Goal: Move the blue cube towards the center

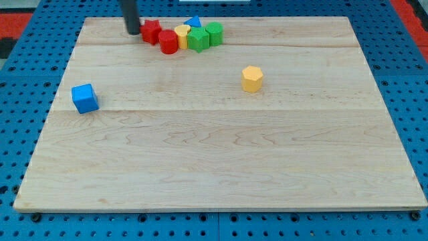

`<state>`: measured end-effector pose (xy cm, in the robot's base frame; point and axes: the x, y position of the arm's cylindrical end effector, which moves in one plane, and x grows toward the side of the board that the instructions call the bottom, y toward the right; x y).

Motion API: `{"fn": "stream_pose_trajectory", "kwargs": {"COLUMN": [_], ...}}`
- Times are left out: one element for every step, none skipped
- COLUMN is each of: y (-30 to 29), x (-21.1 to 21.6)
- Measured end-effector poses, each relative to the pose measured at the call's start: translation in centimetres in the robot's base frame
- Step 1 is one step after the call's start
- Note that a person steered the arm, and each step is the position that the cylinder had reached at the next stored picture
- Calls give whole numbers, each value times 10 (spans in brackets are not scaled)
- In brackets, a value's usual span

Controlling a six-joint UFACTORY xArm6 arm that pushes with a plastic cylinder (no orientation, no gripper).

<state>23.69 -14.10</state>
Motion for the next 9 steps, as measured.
{"fn": "stream_pose_trajectory", "kwargs": {"y": [-47, -144, -163, -164, -164, -159, -132, -136, -137], "x": [26, 33, 35, 67, 138, 174, 174, 174, 174]}}
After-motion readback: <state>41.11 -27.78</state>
